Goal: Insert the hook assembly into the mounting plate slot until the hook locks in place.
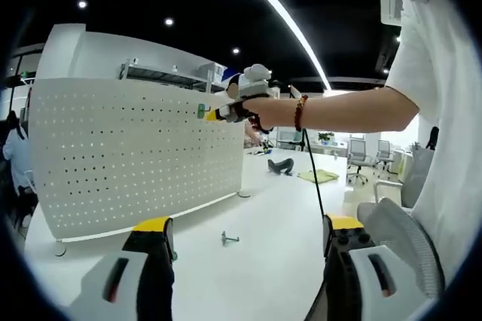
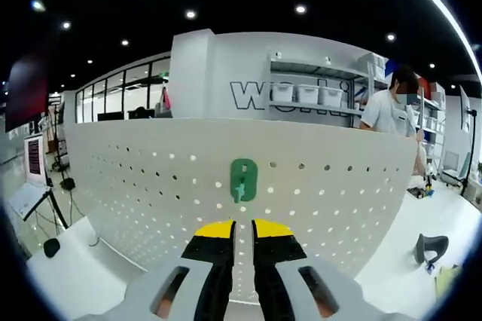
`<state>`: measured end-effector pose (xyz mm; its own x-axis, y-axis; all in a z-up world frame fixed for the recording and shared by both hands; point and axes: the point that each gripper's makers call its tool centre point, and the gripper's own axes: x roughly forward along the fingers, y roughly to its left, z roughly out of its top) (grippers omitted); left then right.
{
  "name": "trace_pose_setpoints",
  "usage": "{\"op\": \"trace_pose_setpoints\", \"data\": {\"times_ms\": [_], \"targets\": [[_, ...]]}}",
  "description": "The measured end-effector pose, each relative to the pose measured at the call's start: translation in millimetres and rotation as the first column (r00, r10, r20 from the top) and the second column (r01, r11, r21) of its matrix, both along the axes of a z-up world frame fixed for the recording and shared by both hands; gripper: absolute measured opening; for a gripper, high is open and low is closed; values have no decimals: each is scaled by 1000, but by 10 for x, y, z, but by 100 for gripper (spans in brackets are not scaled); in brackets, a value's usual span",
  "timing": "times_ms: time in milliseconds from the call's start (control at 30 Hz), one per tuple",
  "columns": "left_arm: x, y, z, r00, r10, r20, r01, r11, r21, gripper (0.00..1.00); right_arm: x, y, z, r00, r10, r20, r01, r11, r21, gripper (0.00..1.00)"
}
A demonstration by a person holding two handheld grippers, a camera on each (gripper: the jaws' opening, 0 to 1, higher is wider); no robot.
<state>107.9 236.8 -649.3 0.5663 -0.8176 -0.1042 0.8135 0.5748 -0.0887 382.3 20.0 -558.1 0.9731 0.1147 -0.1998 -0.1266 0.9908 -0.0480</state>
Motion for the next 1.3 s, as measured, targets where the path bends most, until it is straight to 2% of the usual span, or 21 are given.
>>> {"op": "trace_pose_setpoints", "data": {"times_ms": [100, 567, 833, 1000, 1133, 1200, 1300], "targets": [[-10, -5, 1, 1000, 1, 1, -1, 1000, -2, 83, -62, 1, -63, 1000, -2, -6, 2, 1000, 22, 7], [-104, -50, 7, 1000, -13, -6, 14, 1000, 12, 82, -390, 150, -497, 996, 42, -77, -41, 999, 22, 7], [-201, -138, -33, 999, -50, -11, 50, 998, 28, 82, -570, 267, -628, 991, 103, -89, -98, 994, 55, 7], [-240, -195, -39, 998, -62, -18, 62, 998, 19, 82, -671, 373, -699, 981, 170, -90, -164, 984, 64, 7], [-276, -224, -52, 997, -72, -18, 72, 997, 29, 82, -760, 480, -800, 970, 219, -110, -217, 976, 26, 7], [-294, -226, -42, 997, -71, -18, 72, 997, 31, 82, -795, 519, -838, 965, 235, -114, -233, 972, 32, 7], [-336, -233, 3, 997, -74, 8, 74, 997, 37, 82, -841, 565, -896, 959, 257, -122, -255, 966, 33, 7]]}}
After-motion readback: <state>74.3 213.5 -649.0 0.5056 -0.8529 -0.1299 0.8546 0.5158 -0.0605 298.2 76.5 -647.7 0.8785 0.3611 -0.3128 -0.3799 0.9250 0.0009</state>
